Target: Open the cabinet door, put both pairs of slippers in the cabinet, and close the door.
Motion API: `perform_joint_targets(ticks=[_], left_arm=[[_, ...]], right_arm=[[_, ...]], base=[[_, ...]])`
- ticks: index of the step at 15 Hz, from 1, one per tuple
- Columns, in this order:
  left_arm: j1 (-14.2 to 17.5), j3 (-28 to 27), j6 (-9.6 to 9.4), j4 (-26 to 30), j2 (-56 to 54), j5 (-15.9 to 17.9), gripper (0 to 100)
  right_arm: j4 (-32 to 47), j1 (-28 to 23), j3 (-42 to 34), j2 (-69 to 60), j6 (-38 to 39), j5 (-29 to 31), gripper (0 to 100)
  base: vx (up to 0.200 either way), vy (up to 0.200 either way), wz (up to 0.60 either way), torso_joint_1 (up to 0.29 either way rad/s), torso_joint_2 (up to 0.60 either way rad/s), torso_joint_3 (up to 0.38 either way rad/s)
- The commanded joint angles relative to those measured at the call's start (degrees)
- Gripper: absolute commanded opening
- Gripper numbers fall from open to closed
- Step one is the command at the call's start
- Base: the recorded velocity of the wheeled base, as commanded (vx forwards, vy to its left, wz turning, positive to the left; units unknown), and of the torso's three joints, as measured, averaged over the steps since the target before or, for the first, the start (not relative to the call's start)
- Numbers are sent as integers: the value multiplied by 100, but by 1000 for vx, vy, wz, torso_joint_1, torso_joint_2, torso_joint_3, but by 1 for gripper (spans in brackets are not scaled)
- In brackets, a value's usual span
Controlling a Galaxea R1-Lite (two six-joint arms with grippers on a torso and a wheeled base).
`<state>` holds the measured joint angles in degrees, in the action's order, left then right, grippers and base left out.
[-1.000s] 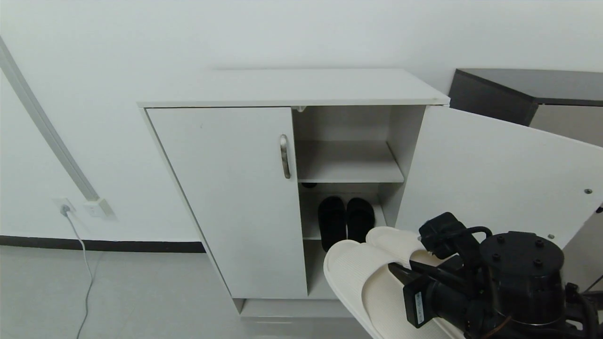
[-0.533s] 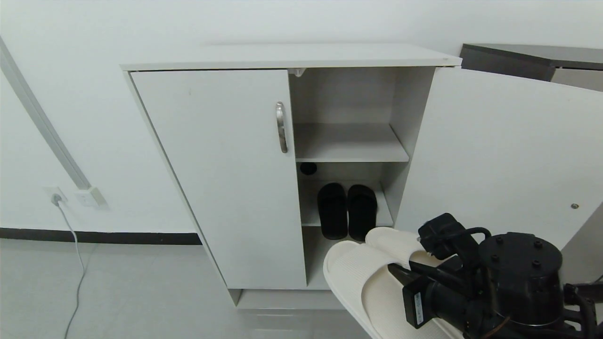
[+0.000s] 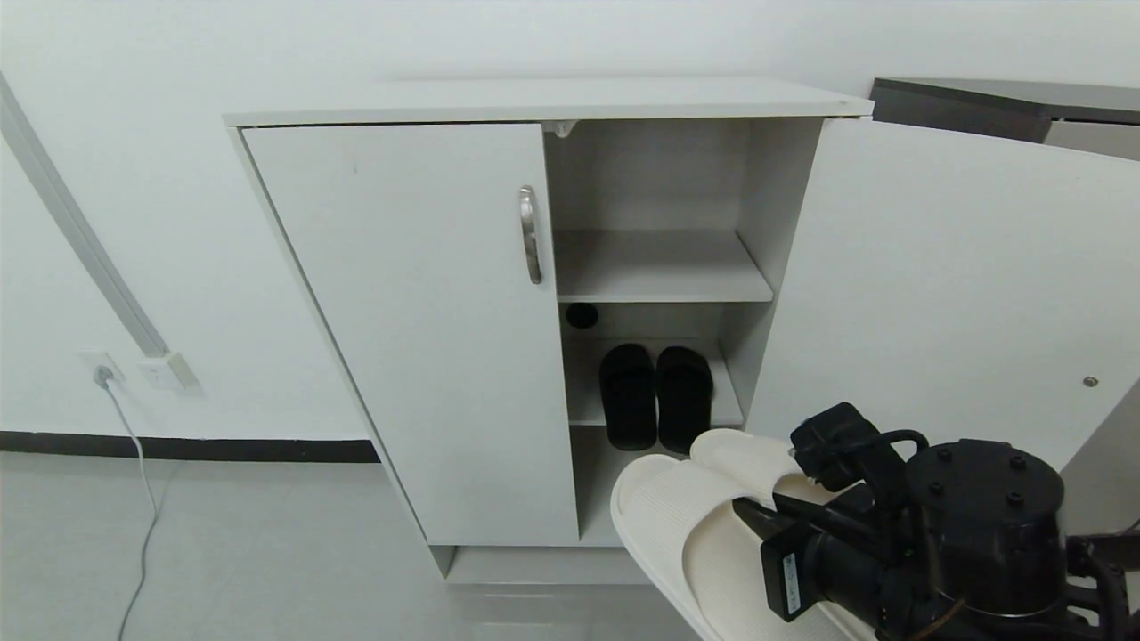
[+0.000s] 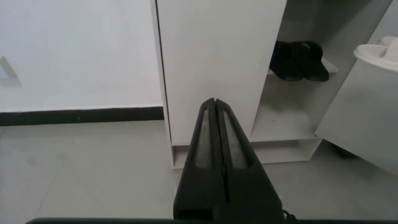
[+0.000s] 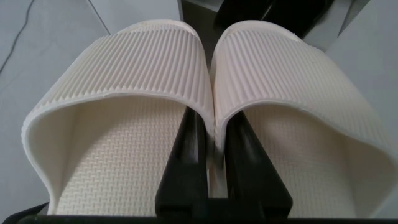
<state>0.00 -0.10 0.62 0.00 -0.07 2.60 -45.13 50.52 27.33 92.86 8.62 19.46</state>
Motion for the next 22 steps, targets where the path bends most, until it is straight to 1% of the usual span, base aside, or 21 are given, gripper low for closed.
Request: perform_joint_targets(ticks=[1,5,7,8,10,11,12,13,16,17,18,19,22], left_arm=[[0,1,8,0,7,-14,0],[0,1,-1,0,7,-14,0],[0,1,-1,0,7,-14,0],[0,1,-1,0,7,-14,0],[0,1,-1,0,7,-5,0],[0,1,-1,0,7,-5,0],[0,1,-1,0,7,4,0],[0,1,-9,0,7,4,0],[0,1,-9,0,7,4,0],[0,1,-9,0,7,4,0],[0,1,-9,0,7,4,0],[0,1,-9,0,7,4,0],[0,1,-1,0,7,4,0]], right_arm=[[-5,2,0,22,-1,-3,0],[-5,11,9,101,-9,14,0],[-22,116,88,207,-80,181,0],[13,310,457,549,52,911,0],[154,433,1160,1261,650,1640,0],[338,424,1424,1604,861,2089,0],[619,424,1916,2175,1230,2704,0],[822,433,2180,2351,1406,2862,0],[2061,424,3032,2035,1634,2880,0],[2518,406,3463,1964,1669,2985,0],[2764,345,3806,1912,1625,3161,0],[2790,310,4070,1850,1450,3170,0],[2553,239,4298,1543,641,3196,0]], base=[[0,200,0,-7,-2,7],[0,0,0,0,0,0],[0,0,0,0,0,0],[0,0,0,0,0,0],[0,0,0,0,0,0],[0,0,0,0,0,0],[0,0,0,0,0,0],[0,0,0,0,0,0],[0,0,0,0,0,0],[0,0,0,0,0,0],[0,0,0,0,0,0],[0,0,0,0,0,0],[0,0,0,0,0,0]])
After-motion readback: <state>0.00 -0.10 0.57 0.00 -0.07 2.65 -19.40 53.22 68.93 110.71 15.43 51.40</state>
